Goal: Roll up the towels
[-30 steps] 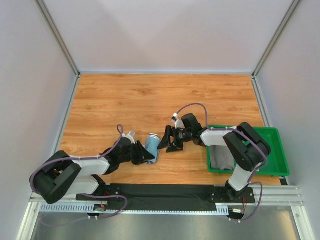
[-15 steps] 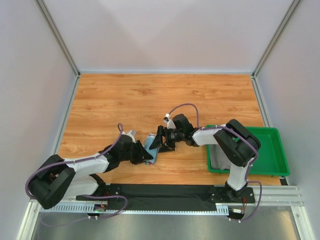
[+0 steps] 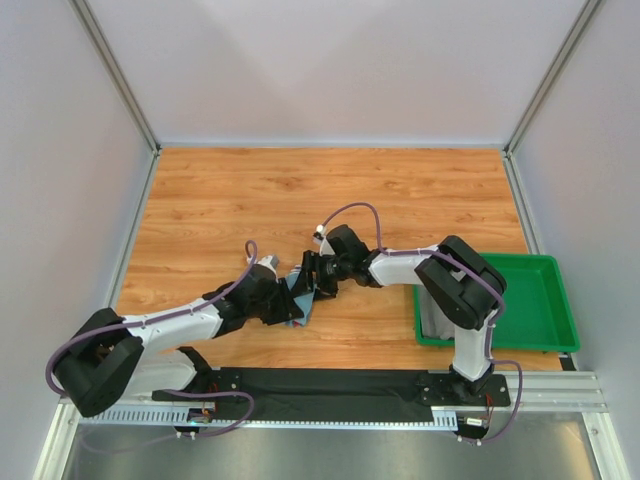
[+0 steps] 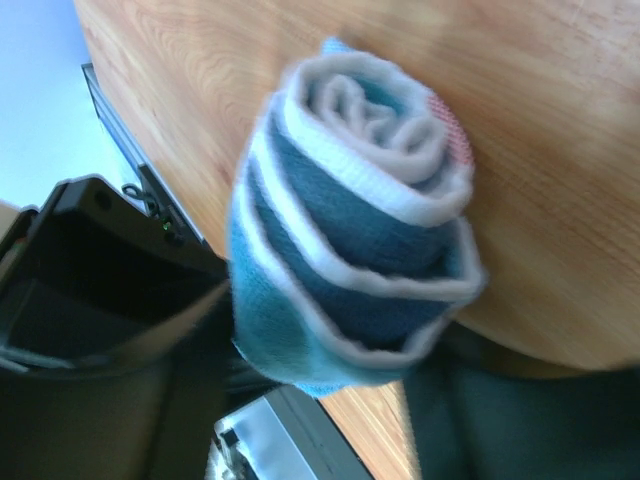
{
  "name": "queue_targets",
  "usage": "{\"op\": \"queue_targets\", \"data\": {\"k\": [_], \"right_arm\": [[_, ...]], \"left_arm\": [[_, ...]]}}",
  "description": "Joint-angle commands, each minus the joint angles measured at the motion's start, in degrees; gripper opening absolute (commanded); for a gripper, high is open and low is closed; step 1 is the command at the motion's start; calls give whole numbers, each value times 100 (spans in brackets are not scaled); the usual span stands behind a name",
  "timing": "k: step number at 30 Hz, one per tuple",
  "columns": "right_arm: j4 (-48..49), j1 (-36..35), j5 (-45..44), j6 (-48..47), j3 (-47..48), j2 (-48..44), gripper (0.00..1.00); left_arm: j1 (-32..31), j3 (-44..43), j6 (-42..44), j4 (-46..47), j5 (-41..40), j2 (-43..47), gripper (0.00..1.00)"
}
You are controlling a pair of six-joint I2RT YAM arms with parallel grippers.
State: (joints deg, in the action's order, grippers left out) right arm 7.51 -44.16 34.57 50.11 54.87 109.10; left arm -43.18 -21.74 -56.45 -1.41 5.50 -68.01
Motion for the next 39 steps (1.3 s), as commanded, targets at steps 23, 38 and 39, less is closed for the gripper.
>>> {"op": "queue_targets", "data": {"k": [23,38,39], "right_arm": [[-3711,2050,-960,-2083,-389,-3751,0],[-6542,5277,-2270,-2551,718,-6558,0],[-6569,5278,-2348,-2506,727,-6672,0]], "left_arm": [[-490,-1490,1540,-1151,373,553,69],[-1640,-5269,1733,-1353,593,-3463,69],[-1711,-5645,1742,-1397,593,-3630,70]]}}
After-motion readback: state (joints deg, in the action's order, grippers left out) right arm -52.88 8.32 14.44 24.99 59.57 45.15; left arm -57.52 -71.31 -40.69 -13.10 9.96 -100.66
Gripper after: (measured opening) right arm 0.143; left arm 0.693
